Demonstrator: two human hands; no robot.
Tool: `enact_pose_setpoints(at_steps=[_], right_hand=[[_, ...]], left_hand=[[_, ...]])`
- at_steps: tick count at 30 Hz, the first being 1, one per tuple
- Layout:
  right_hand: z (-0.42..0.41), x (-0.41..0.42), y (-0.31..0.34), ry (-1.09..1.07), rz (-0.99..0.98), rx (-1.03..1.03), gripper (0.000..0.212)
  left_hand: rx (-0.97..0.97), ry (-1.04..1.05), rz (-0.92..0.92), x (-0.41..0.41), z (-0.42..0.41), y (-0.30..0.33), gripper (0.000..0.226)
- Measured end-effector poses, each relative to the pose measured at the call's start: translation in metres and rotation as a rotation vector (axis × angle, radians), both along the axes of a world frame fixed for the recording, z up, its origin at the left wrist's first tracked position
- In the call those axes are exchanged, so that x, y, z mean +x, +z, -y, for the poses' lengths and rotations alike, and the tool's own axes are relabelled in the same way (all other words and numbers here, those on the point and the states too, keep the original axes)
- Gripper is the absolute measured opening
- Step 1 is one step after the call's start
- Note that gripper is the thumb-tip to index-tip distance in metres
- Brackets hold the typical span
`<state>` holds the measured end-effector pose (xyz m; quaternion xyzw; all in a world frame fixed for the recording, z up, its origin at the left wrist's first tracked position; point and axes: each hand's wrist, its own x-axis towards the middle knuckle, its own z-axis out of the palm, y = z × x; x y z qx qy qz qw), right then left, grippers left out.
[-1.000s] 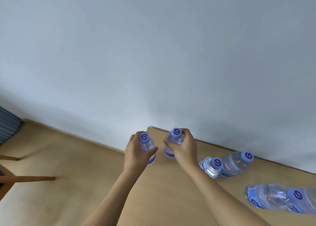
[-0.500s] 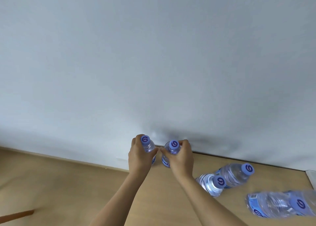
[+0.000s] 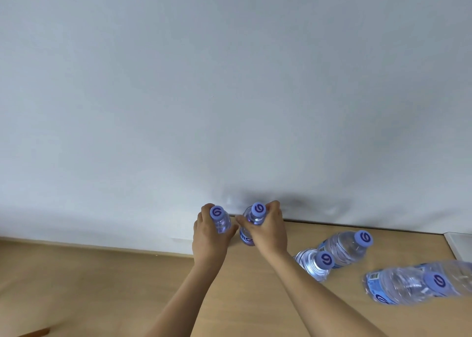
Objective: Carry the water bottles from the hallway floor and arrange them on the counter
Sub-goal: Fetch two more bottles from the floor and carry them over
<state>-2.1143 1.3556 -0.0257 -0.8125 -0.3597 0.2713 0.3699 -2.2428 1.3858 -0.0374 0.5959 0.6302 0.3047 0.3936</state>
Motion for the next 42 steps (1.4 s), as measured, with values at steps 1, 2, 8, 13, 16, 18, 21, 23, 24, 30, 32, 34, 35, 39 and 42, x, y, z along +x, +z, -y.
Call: enact_pose_setpoints(at_steps=[1, 2, 8, 13, 16, 18, 21, 23, 24, 30, 32, 34, 35, 39, 42], right_hand=[[0.002, 0.000, 0.001, 0.011, -0.027, -0.002, 0.060], [0.005, 0.000, 0.002, 0.019, -0.051, -0.005, 0.061], [0.030, -0.004, 0.008, 0.027, -0.081, 0.011, 0.074], [0.062, -0.006, 0.011, 0.036, -0.054, 0.067, 0.062], [0.091, -0.005, 0.012, 0.105, -0.137, 0.029, 0.064], [0.117, -0.003, 0.010, 0.175, -0.189, -0.026, 0.068], [0.171, 0.011, 0.008, 0.175, -0.233, -0.060, 0.071], [0.209, 0.029, 0.009, 0.152, -0.225, -0.062, 0.068], [0.233, 0.041, 0.010, 0.128, -0.220, -0.060, 0.067], [0.395, 0.132, 0.020, -0.078, -0.188, -0.036, 0.069], [0.458, 0.162, 0.023, -0.182, -0.179, -0.012, 0.068], [0.519, 0.188, 0.026, -0.287, -0.188, -0.004, 0.069], [0.551, 0.200, 0.028, -0.340, -0.197, -0.006, 0.071], [0.672, 0.241, 0.036, -0.566, -0.201, 0.029, 0.073], [0.751, 0.265, 0.039, -0.761, -0.211, 0.100, 0.069]], left_hand=[[-0.006, -0.019, 0.016, -0.002, 0.000, 0.000, 0.051], [-0.019, -0.034, 0.029, -0.004, 0.000, 0.000, 0.051], [-0.018, -0.053, -0.022, -0.014, 0.018, 0.002, 0.066], [-0.033, -0.012, -0.135, -0.016, 0.046, 0.007, 0.071], [-0.035, -0.047, -0.161, -0.013, 0.073, 0.010, 0.070], [-0.007, -0.116, -0.172, -0.012, 0.093, 0.011, 0.062], [-0.003, -0.209, -0.217, -0.001, 0.131, 0.016, 0.059], [-0.048, -0.230, -0.209, 0.013, 0.158, 0.020, 0.060], [-0.058, -0.250, -0.198, 0.023, 0.177, 0.023, 0.058], [0.002, -0.460, -0.203, 0.119, 0.311, 0.037, 0.051], [0.033, -0.570, -0.180, 0.159, 0.362, 0.040, 0.051], [0.046, -0.691, -0.163, 0.196, 0.410, 0.045, 0.051], [0.054, -0.765, -0.165, 0.214, 0.436, 0.047, 0.052], [0.094, -1.064, -0.160, 0.281, 0.527, 0.058, 0.053], [0.116, -1.217, -0.146, 0.329, 0.589, 0.063, 0.053]])
